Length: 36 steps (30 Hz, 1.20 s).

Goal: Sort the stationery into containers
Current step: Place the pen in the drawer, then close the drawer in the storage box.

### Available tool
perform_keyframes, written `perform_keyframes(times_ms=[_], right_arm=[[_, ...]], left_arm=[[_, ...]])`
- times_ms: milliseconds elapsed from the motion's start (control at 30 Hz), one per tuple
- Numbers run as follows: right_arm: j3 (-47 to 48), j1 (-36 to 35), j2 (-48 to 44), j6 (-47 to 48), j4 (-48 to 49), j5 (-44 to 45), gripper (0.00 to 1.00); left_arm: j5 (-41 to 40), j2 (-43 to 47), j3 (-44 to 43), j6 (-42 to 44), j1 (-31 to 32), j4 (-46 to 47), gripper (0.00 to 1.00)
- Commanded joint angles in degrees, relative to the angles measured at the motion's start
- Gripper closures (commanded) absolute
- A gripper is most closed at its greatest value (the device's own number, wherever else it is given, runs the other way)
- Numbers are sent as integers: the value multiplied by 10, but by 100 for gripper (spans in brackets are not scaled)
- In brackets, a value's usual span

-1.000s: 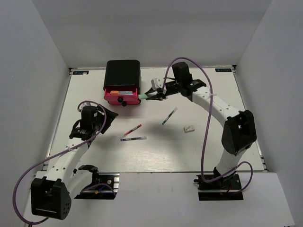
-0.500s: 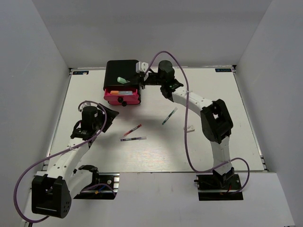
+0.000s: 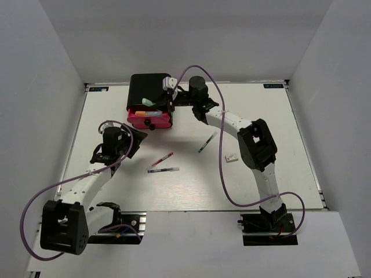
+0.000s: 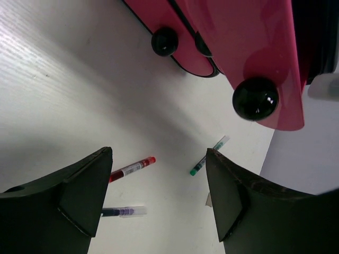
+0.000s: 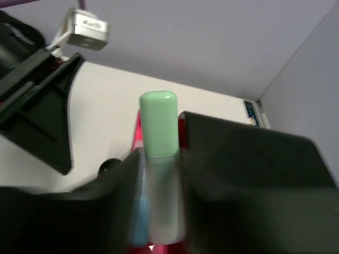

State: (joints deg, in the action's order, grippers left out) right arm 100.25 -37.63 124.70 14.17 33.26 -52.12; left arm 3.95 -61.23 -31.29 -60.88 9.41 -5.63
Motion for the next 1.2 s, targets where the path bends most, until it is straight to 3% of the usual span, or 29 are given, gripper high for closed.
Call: perform_keyframes(times_ms=[0,67,233,300,367,400,500,600,833,933,1167], right_arm=[[22,-3,-8,32,-38,-39,45],[35,-3,-12,54,-74,-45,10],[29,10,-38,54,-87,-40,10],[19,14,-59,38,-79,-32,13],[-8,22,-82,18,-77,-25,26],[-34,29,-99,7,-76,-23,42],[-79,43,-145,-11,-62,-27,64],[-148,59,-195,-27,-39,-20,68],[-269,95,-292,20,-75,3,47],[-296,106,-314,63,-136,22,10],[-367,127,-364,92,-169,93,10]], left_arm=[[9,-24,-40,11,2,46,19],[14,-46,-56,20,2,55,19],[19,-87,-82,41,2,84,25],[26,-98,-82,41,2,105,29],[32,-107,-82,41,2,110,34],[32,-115,-87,41,2,118,40],[32,-136,-99,46,2,123,45],[32,-160,-113,46,2,123,45],[27,-190,-151,52,2,123,44],[26,-202,-164,52,2,123,44],[21,-222,-185,52,2,118,44]])
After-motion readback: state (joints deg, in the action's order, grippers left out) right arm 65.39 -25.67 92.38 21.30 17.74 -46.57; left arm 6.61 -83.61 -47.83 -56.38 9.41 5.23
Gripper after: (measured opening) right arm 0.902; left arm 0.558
